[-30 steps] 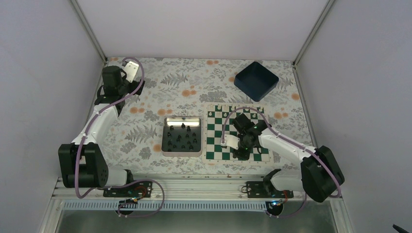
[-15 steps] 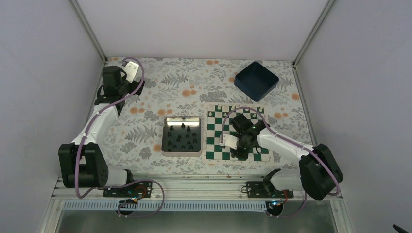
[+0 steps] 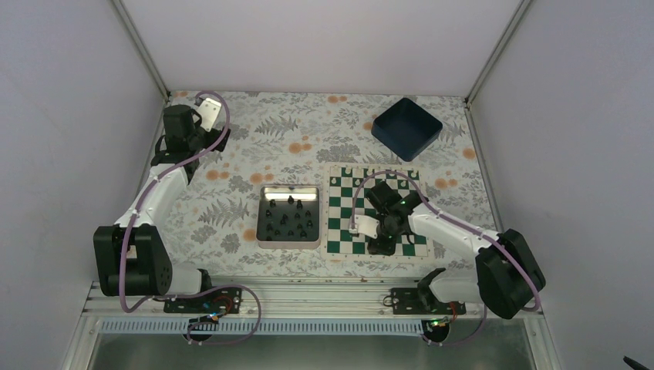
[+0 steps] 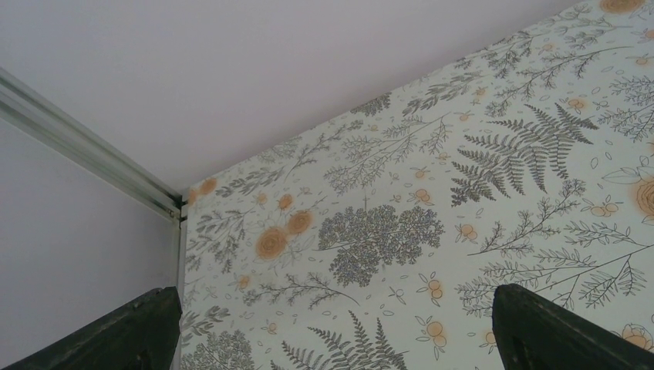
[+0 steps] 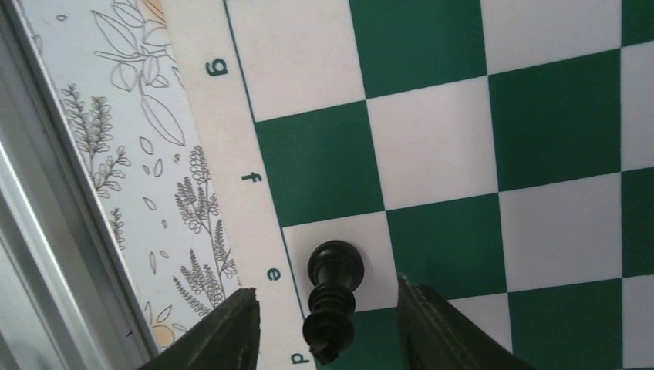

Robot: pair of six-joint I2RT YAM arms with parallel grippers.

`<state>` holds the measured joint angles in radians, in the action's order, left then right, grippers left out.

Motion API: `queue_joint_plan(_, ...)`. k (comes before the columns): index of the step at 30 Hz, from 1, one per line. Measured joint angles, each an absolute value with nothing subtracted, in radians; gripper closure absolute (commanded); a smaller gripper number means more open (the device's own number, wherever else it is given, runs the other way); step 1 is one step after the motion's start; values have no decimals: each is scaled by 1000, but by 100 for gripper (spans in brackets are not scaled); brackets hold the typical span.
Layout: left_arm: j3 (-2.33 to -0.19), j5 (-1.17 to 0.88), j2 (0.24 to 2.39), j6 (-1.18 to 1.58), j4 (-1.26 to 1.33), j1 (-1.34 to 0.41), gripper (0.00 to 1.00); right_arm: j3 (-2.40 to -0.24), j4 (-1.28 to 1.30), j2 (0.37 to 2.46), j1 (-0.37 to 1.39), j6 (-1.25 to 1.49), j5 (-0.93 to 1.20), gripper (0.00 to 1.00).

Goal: Set up the chess pieces on the board
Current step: Place the chess piece on the chessboard, then pick up the chess piece from the storage box.

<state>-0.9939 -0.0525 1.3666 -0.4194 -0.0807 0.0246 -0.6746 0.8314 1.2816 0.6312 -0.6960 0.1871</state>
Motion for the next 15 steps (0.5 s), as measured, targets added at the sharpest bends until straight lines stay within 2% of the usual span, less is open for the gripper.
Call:
queue_joint_plan(3,-994,-52,1367,-420,-80,25,0,-689,855,1274,634,-699,187,45)
queue_joint_plan(8,-994,-52,1367,-422,-80,25,0,-788,910,1264,635,-702,191,44)
queue_joint_plan(15,-994,-53,1367,-427,-81,25,0,-1119,904,1382,698,-698,204,50)
